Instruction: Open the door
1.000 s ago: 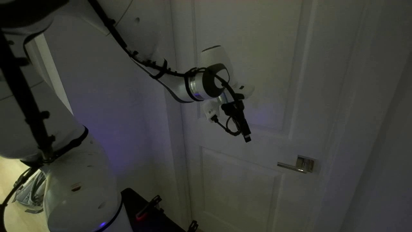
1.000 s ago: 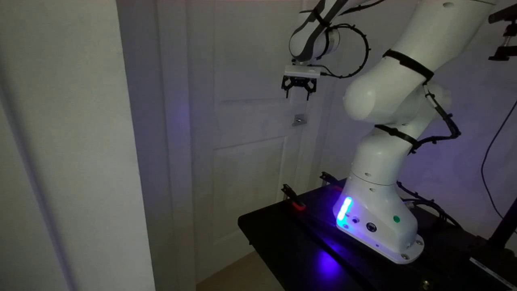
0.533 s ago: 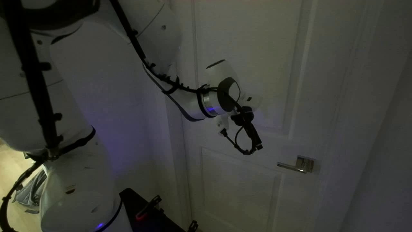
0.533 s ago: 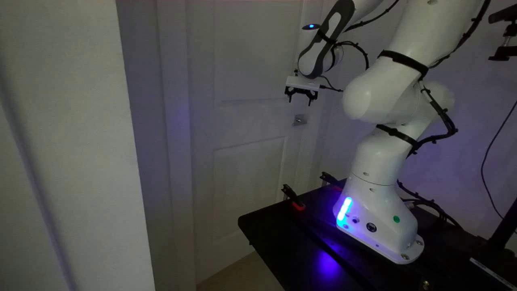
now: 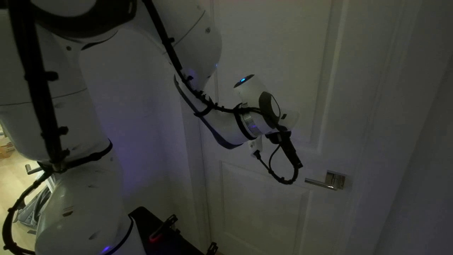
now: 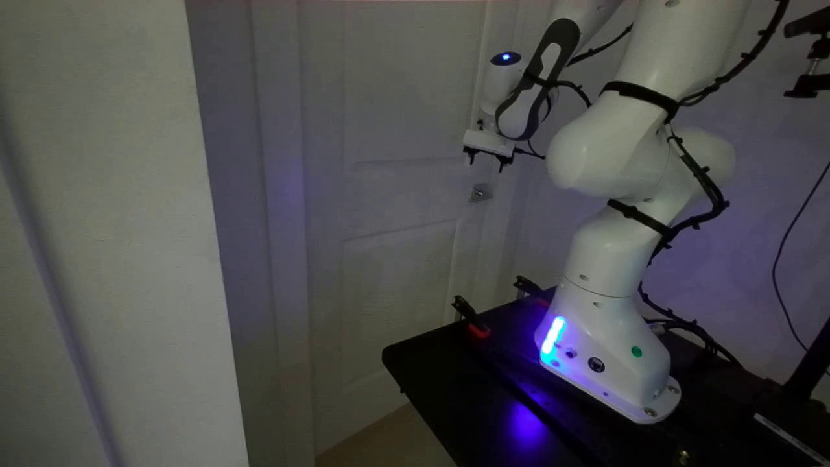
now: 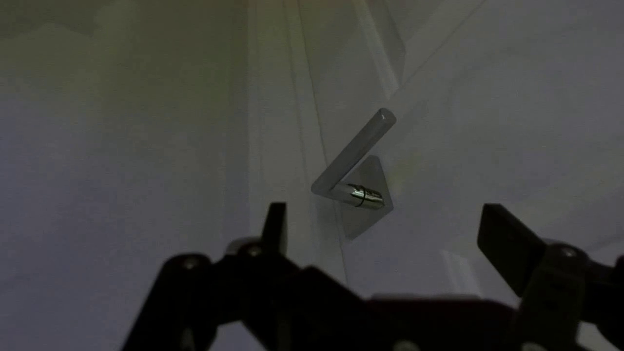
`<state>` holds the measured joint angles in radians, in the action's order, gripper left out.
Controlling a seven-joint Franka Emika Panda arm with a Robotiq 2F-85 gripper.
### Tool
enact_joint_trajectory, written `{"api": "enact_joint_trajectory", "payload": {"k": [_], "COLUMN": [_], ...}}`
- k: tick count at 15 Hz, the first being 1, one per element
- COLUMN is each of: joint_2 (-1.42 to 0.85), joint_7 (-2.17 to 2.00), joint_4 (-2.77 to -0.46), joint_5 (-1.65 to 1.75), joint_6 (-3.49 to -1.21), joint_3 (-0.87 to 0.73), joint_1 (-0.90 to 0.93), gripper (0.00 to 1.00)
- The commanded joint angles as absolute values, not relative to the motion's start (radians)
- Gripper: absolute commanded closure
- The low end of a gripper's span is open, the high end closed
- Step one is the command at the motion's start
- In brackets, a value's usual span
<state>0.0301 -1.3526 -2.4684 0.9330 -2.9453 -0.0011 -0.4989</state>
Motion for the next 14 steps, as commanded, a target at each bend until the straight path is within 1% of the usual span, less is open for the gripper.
{"api": "enact_joint_trajectory", "payload": {"k": [1, 14], "joint_2": [-0.058, -0.371], "joint_7": [-1.49, -1.81], "joint_4": [-2.383, -2.129], "joint_5": [1.057, 1.363], "joint_6": [-2.976, -2.98], "joint_3": [-0.005, -0.025], "joint_1": [-0.51, -0.485], "gripper": [0.0, 0.0]}}
